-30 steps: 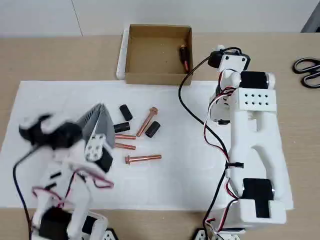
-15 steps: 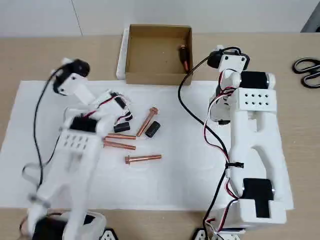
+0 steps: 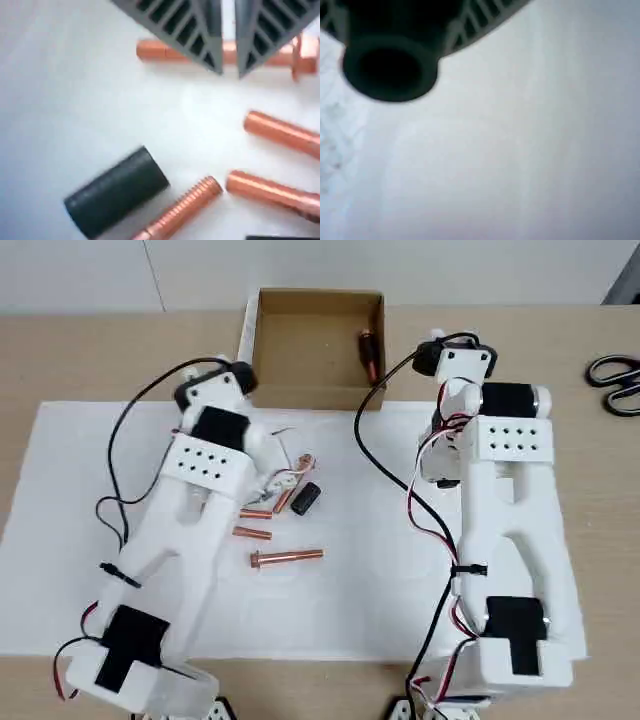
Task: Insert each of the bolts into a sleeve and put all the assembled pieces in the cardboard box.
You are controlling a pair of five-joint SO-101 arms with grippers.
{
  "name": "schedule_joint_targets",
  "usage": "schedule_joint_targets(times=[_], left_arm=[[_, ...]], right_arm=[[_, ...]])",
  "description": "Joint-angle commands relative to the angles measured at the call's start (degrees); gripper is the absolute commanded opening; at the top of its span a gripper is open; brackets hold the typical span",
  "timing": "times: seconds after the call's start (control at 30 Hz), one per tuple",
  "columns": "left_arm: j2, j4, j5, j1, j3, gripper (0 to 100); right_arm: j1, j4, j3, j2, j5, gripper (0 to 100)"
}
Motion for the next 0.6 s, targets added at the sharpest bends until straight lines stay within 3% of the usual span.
schedule_joint_targets(times=[0.0, 0.1, 0.37, 0.43, 0.57], left_arm=[[0.3, 0.4, -0.9, 0.7, -3.8, 1], [2.4, -2.7, -8.4, 1.0, -3.9, 1], [6.5, -8.0, -42.2, -0.9, -4.0, 1], [6.3, -9.8, -46.3, -1.1, -4.0, 1], [6.6, -9.4, -44.9, -3.9, -6.8, 1]], right_arm=[[0.3, -0.7, -0.6, -0.7, 0.4, 0.6], [0.3, -0.6, -0.6, -0.7, 0.4, 0.6], [0.2, -0.5, -0.6, -0.7, 0.4, 0.6], [0.0, -0.3, -0.6, -0.7, 0.4, 0.6], [-3.4, 0.0, -0.5, -0.7, 0.5, 0.7]])
